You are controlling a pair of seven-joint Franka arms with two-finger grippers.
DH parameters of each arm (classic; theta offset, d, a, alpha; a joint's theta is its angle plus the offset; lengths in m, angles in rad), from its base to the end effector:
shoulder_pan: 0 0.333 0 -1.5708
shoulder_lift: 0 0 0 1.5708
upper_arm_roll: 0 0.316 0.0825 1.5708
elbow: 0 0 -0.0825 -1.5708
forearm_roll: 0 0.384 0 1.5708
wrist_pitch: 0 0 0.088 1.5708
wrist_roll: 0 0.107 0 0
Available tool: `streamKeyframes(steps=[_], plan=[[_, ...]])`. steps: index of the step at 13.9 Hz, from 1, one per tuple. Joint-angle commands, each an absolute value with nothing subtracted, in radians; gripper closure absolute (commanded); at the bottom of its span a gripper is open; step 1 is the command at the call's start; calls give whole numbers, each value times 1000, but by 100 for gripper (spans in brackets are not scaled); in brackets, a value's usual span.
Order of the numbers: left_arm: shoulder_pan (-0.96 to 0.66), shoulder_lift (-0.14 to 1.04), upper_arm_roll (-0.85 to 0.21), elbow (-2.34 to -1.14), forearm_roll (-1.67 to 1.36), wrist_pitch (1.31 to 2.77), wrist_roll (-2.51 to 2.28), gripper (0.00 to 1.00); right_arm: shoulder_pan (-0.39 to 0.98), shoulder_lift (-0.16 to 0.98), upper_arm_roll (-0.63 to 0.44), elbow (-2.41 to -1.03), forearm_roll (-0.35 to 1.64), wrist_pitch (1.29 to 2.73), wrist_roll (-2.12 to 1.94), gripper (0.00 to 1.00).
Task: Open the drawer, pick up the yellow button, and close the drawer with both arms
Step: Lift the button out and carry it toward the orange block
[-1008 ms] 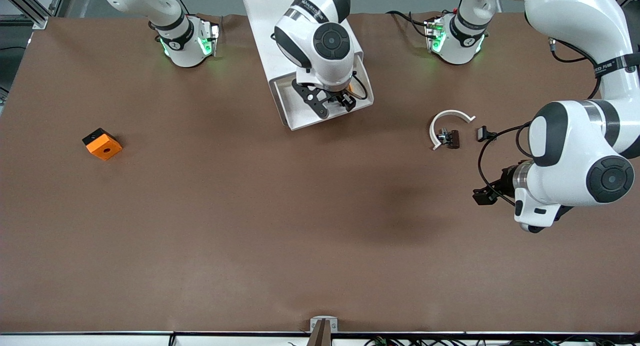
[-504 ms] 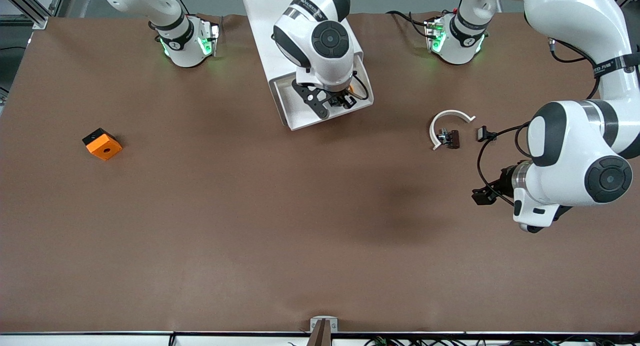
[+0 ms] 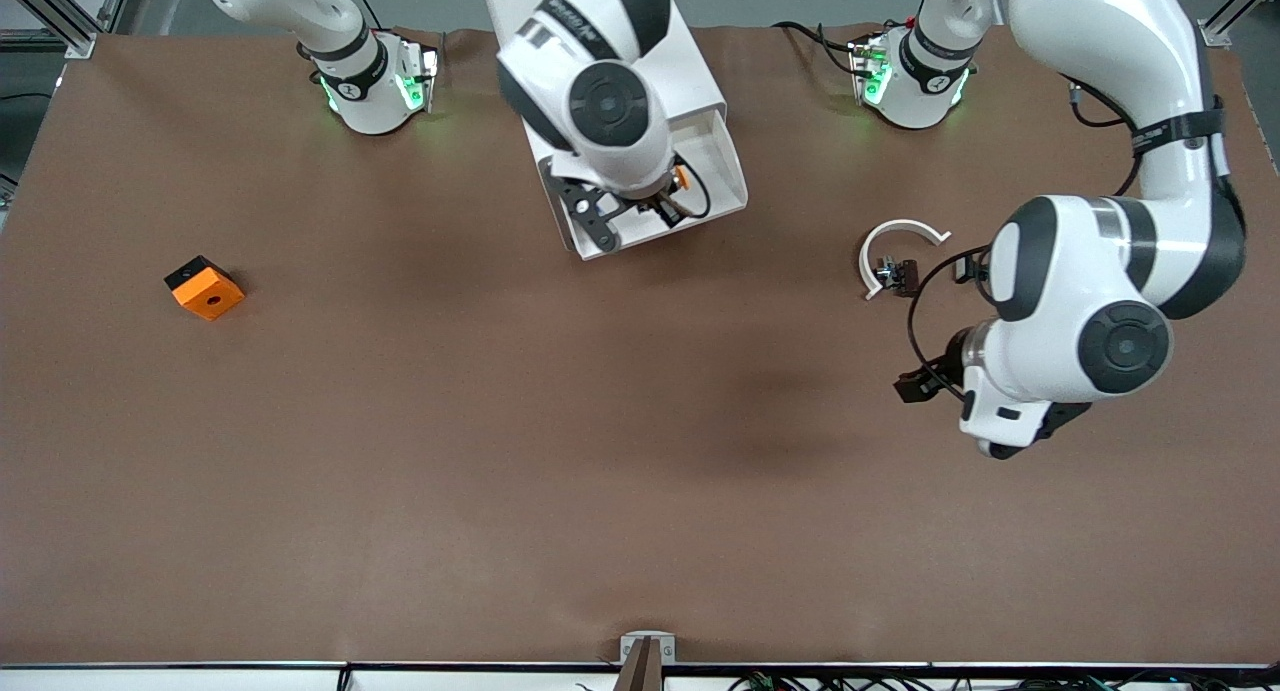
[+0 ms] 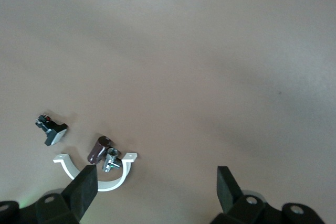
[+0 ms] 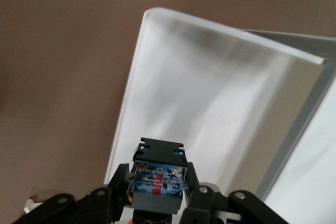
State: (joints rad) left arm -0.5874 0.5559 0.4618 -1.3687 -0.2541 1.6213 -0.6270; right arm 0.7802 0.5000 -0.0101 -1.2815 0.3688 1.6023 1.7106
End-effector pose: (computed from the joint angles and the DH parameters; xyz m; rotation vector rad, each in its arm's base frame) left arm 0.6560 -0.1682 0.4015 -2.9375 -0.7729 0.3534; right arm 0.4650 0.5053 0.4568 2.6701 -1.4326 -0.6137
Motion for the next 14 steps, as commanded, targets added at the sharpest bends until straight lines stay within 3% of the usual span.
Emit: streamKeyframes(steps=[1,5,8,12,14], plan=[[-649,552,465,-1411,-232,1672,-669,0,660,499,6,-1197,469,1475,1648,84],[-702,543,465,-1448,-239,1721,-715,0,531,434,-3,-1193,471,1303,1348,84],[-779,523,463,-1527,-244,1834,-770,0,437,391,-3,-1203,358,1206,1046,85],[-859,439,454,-1709,-245,1979,-819,0,372,318,-3,-1294,123,1209,645,85],[-893,396,446,-1729,-245,1980,-809,0,283,307,-5,-1327,110,1229,479,85]])
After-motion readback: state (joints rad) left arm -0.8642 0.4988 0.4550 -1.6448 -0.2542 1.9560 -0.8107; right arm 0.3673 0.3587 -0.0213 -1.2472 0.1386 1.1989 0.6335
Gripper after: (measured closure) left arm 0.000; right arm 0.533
